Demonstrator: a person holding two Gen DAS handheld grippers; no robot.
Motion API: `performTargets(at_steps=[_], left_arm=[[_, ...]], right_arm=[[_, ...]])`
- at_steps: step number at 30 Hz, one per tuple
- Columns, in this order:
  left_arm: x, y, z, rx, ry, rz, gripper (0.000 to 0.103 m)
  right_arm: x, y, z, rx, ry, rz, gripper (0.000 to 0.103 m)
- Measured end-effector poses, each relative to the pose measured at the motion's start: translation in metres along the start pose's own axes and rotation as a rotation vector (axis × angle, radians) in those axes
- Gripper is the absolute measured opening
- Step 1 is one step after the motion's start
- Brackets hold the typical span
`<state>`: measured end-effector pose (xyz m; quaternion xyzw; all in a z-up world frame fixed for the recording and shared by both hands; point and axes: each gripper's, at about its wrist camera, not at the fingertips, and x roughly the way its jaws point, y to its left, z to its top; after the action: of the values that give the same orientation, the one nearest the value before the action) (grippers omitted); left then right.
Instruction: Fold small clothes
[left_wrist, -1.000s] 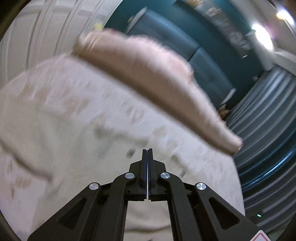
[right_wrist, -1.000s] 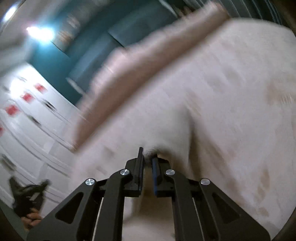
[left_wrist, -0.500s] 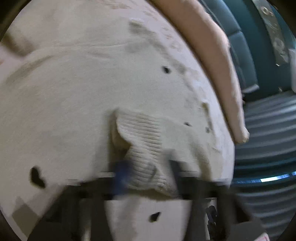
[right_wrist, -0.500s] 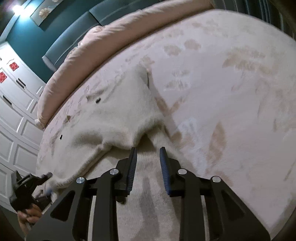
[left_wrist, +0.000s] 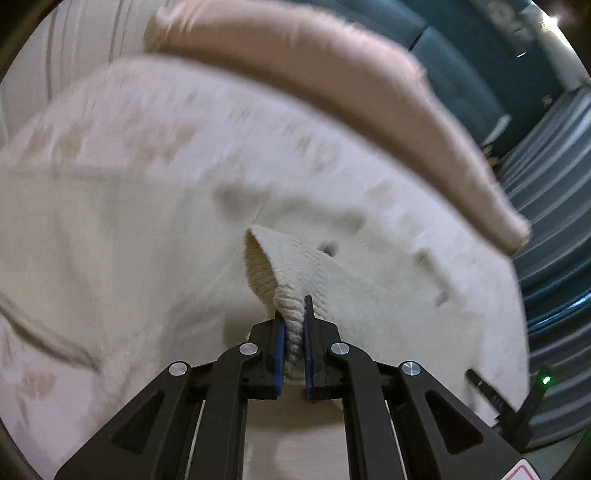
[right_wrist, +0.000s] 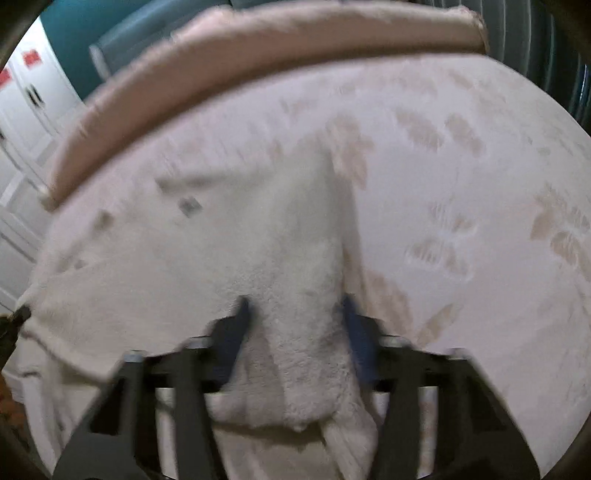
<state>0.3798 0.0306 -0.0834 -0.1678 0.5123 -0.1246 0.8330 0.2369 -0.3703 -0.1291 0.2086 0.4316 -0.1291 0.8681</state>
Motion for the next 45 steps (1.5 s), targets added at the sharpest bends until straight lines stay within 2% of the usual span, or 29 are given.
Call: performTargets(at_steps=[1, 3, 4, 5, 6, 7, 8, 9, 11, 13, 15, 16, 18, 19, 20, 23, 25, 26, 29, 32, 36, 40, 42, 45], left_arm=[[0.004, 0.002, -0.004, 0.0, 0.005, 0.02, 0.005], [0.011, 0.009, -0.013, -0.009, 0.008, 0.034, 0.005], [0.011, 0.018, -0.017, -0.02, 0.016, 0.039, 0.005], [0.016, 0.022, -0.02, -0.03, 0.025, 0.047, 0.006], [0.022, 0.027, -0.022, -0.047, 0.037, 0.051, 0.006], [0.024, 0.03, -0.024, -0.054, 0.041, 0.053, 0.006], [0.024, 0.029, -0.025, -0.057, 0.037, 0.053, 0.006], [0.023, 0.029, -0.029, -0.048, 0.029, 0.059, 0.007], [0.022, 0.027, -0.03, -0.027, 0.025, 0.073, 0.007], [0.024, 0.026, -0.031, -0.015, 0.021, 0.089, 0.008], [0.025, 0.023, -0.032, -0.016, 0.018, 0.102, 0.009], [0.025, 0.023, -0.032, -0.013, 0.018, 0.11, 0.01], [0.024, 0.023, -0.032, -0.002, 0.022, 0.126, 0.013], [0.024, 0.023, -0.031, 0.001, 0.023, 0.128, 0.016], [0.021, 0.025, -0.032, -0.001, 0.024, 0.122, 0.016], [0.007, 0.039, -0.035, -0.045, 0.019, 0.096, 0.021], [-0.013, 0.059, -0.041, -0.106, 0.003, 0.074, 0.021], [-0.027, 0.075, -0.047, -0.146, -0.011, 0.063, 0.021], [-0.06, 0.122, -0.056, -0.259, -0.047, 0.052, 0.025], [-0.1, 0.191, -0.056, -0.413, -0.117, 0.107, 0.038], [-0.149, 0.299, -0.033, -0.606, -0.217, 0.179, 0.039], [-0.177, 0.388, -0.006, -0.791, -0.309, 0.206, 0.043], [-0.178, 0.42, 0.0, -0.884, -0.331, 0.169, 0.044], [-0.167, 0.451, 0.0, -1.001, -0.343, 0.069, 0.044]], right_arm=[[-0.005, -0.002, 0.002, 0.015, -0.034, 0.01, 0.019], [-0.023, -0.012, 0.008, 0.072, -0.106, 0.073, 0.016], [-0.028, -0.018, 0.009, 0.098, -0.139, 0.078, 0.01], [-0.026, -0.024, 0.01, 0.107, -0.145, 0.042, 0.011], [-0.009, -0.031, 0.011, 0.099, -0.077, -0.024, 0.011], [0.01, -0.04, 0.01, 0.111, 0.017, -0.065, 0.004], [0.009, -0.047, 0.009, 0.146, 0.015, -0.063, 0.004], [-0.005, -0.051, 0.009, 0.19, -0.029, -0.019, 0.004], [-0.037, -0.033, 0.007, 0.165, -0.108, 0.073, 0.006], [-0.052, -0.003, 0.0, 0.079, -0.115, 0.145, 0.006], [-0.049, 0.033, -0.014, -0.045, -0.075, 0.191, 0.006], [-0.039, 0.046, -0.02, -0.108, -0.053, 0.18, 0.006], [-0.013, 0.05, -0.029, -0.174, -0.006, 0.074, 0.004], [-0.003, 0.038, -0.032, -0.143, 0.011, 0.047, 0.001], [-0.005, 0.014, -0.033, -0.056, 0.0, 0.091, 0.0], [-0.036, -0.021, -0.037, 0.032, -0.055, 0.004, 0.0], [-0.061, -0.026, -0.048, 0.016, -0.085, -0.057, 0.009], [-0.073, -0.025, -0.057, -0.01, -0.089, -0.062, 0.009], [-0.089, -0.014, -0.094, -0.06, -0.046, 0.002, 0.012], [-0.099, 0.01, -0.134, -0.134, -0.001, 0.029, 0.013], [-0.111, 0.042, -0.181, -0.192, 0.052, 0.079, 0.025], [-0.118, 0.057, -0.205, -0.224, 0.111, 0.088, 0.033], [-0.115, 0.064, -0.213, -0.228, 0.133, 0.074, 0.036], [-0.11, 0.068, -0.218, -0.221, 0.146, 0.056, 0.041]])
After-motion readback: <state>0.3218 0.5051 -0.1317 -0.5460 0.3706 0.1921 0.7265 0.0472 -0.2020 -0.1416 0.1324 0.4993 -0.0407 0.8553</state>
